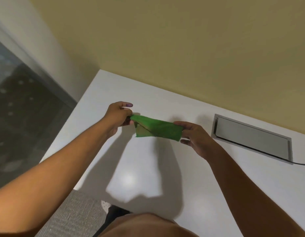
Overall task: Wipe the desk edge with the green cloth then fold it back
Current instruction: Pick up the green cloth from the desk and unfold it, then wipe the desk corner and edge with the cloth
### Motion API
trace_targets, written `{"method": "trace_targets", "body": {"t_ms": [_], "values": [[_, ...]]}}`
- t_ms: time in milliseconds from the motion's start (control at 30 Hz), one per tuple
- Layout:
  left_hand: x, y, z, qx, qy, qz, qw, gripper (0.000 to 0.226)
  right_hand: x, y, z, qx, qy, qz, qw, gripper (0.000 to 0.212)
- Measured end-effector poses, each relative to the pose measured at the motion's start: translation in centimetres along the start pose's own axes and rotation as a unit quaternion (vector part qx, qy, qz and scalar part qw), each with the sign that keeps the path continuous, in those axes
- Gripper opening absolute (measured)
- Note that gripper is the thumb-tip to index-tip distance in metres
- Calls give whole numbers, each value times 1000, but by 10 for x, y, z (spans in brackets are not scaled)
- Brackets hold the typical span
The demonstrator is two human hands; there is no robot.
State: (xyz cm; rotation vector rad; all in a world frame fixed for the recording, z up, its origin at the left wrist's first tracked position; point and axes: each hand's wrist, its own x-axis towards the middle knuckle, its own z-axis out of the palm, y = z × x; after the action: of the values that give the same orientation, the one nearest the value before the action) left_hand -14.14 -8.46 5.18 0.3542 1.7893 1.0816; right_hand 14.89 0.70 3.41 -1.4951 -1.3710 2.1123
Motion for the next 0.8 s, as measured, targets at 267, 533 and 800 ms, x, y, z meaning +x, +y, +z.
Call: {"method": "trace_targets", "body": {"t_ms": [267,533,800], "values": [[-25,-1,-135,-33,40,146,988,31,-3,-33,136,50,-8,-46,998,43],[-54,-117,-243,77,98,124,984,38,4,56,249,-78,-8,-28,997,26],[-77,-247,-278,220,98,52,969,34,0,129,306,-319,-32,116,940,31]]}}
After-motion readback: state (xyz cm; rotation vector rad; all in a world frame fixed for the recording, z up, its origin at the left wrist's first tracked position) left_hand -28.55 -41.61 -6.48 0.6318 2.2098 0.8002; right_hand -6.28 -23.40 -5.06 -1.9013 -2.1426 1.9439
